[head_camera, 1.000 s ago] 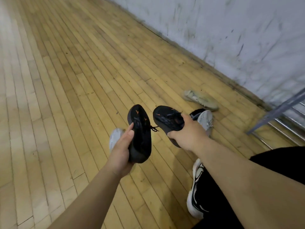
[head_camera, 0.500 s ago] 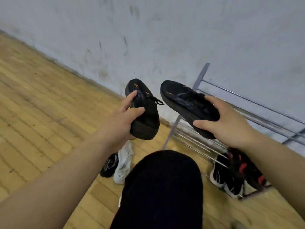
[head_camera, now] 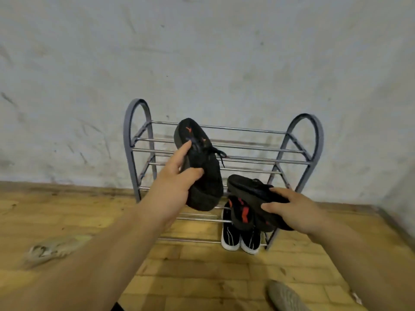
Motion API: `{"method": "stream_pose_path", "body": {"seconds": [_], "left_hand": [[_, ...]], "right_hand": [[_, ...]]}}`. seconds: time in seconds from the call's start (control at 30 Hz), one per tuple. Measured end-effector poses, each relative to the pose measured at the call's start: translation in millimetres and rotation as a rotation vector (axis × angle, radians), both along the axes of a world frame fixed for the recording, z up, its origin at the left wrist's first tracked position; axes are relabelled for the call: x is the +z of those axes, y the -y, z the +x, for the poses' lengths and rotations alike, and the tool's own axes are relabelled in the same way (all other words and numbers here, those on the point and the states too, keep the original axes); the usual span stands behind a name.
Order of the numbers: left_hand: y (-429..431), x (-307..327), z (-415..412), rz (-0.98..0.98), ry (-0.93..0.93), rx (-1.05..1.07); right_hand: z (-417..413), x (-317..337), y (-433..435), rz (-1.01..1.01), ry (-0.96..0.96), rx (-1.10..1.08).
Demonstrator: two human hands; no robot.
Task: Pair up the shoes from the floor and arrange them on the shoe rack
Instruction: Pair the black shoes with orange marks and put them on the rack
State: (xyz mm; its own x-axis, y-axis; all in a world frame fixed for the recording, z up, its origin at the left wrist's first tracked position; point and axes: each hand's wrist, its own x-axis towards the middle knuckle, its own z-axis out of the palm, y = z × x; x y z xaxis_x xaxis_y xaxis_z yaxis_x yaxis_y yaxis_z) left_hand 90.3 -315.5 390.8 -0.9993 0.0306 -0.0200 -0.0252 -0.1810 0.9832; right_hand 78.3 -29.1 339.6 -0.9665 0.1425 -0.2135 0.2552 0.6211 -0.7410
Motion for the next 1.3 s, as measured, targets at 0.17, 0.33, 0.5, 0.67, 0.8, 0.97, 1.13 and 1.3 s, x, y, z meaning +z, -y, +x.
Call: {"method": "stream_pose_path", "body": {"seconds": [0.17,0.33,0.5,0.67,0.8,0.97,1.13,1.3], "left_hand": [[-22,-12,-16,-0.036,0.089,0.003],[-34,-14,-37,-0.048,0.081,0.055],[-35,-22,-57,0.039,0.105,0.073],[-29,-29,-72,0.018,0.103,0.083],[-24,-31,-76,-0.007,0.095,0.068],[-15,-30,-71,-0.044,0.073,0.023],[-13,-28,-64,-0.022,0.054,-0.021],[-17,-27,-53,0.004,0.014,-0.136]], "right_hand": [[-34,-28,-11,0.009,-0.021,-0.041],[-66,-50,-8,0.046,-0.062,-0.102],[-101,-69,6,0.046,-0.059,-0.168],[-132,-71,23,0.122,-0.106,-0.241],[-143,-76,27,0.232,0.015,-0.161],[-128,-67,27,0.236,0.054,-0.106],[-87,-31,30,0.201,0.097,0.117],[-31,26,48,-0.429,-0.007,0.134]]}}
